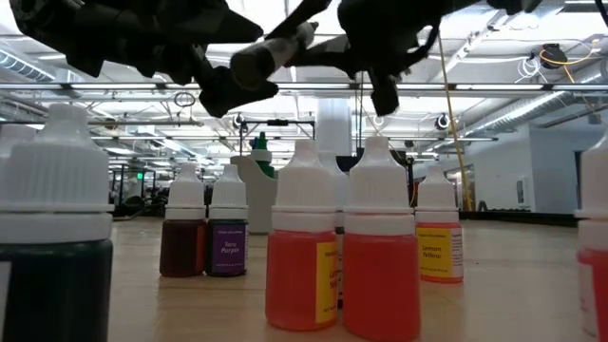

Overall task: Pick & Place food coloring
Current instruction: Put the large black food coloring bottle into the gray bin

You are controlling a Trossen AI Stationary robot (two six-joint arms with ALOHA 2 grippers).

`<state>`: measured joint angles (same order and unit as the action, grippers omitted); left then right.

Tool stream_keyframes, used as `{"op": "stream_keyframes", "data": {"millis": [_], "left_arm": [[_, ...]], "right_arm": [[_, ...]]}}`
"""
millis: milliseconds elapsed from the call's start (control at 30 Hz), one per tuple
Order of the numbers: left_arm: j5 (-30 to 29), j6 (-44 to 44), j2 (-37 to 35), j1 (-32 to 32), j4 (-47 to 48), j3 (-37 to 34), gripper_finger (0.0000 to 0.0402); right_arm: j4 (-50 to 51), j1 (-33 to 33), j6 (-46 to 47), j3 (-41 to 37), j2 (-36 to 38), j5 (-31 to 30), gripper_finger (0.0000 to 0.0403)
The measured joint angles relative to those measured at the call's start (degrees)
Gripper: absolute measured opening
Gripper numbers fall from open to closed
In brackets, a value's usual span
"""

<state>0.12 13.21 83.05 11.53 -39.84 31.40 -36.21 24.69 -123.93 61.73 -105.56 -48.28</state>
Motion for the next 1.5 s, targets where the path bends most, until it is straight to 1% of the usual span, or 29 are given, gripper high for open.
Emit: {"op": "stream_keyframes", "data": {"millis": [133,233,300,367,400,500,700,733,767,933,1033,1167,1233,1400,1500], "left_arm": [[0.0,-0.7,0.0,0.0,-0.1,0.0,0.0392],[0.0,-1.4,0.0,0.0,-0.3,0.0,0.0392],[0.0,-1.8,0.0,0.0,-0.3,0.0,0.0392],[-0.1,-2.2,0.0,0.0,-0.3,0.0,0.0384],[-0.1,-2.3,0.0,0.0,-0.3,0.0,0.0373],[0.0,-2.5,0.0,0.0,-0.3,0.0,0.0318],[0.0,-1.7,0.0,0.0,0.2,0.0,0.0162],[-0.2,-1.5,0.0,0.0,0.2,0.0,0.0144],[-0.2,-1.5,0.0,0.0,0.2,0.0,0.0136],[-0.1,-1.8,0.0,-0.7,0.2,0.0,0.0134],[0.1,-2.1,0.0,-0.7,0.2,0.0,0.0133],[-0.2,-3.9,0.0,-0.7,0.2,0.0,0.0132],[-1.2,-5.2,0.0,-0.7,0.3,0.0,0.0132],[-1.7,-6.7,-0.1,-0.9,0.1,0.0,0.0127],[-1.6,-7.4,-0.2,-0.9,-0.3,0.1,0.0124]], "right_arm": [[-1.8,-0.8,-1.3,0.0,0.0,2.6,0.01],[-1.8,-1.4,-0.2,0.0,0.0,5.0,0.01],[-1.7,-1.7,-0.2,0.0,0.0,5.0,0.01],[-1.9,-1.9,0.3,0.0,0.0,5.0,0.01],[-1.9,-2.1,0.7,0.0,0.0,5.1,0.01],[-1.7,-2.3,1.1,0.0,0.0,5.0,0.01],[-0.8,-2.4,0.5,0.0,0.0,4.2,0.01],[-0.3,-2.4,0.3,0.0,0.0,4.2,0.01],[-0.1,-2.4,0.3,0.0,0.0,4.3,0.01],[0.0,-2.4,1.3,0.0,0.0,4.4,0.0101],[-0.4,-2.1,5.9,0.0,0.0,4.3,0.0106],[-1.7,-2.0,11.5,-0.1,0.0,4.0,0.0126],[-2.1,-1.9,13.1,-0.2,0.0,3.9,0.0138],[-4.2,-1.0,13.5,-0.2,0.0,3.6,0.0163],[-6.3,0.1,13.1,-0.2,-0.2,1.8,0.017]]}}
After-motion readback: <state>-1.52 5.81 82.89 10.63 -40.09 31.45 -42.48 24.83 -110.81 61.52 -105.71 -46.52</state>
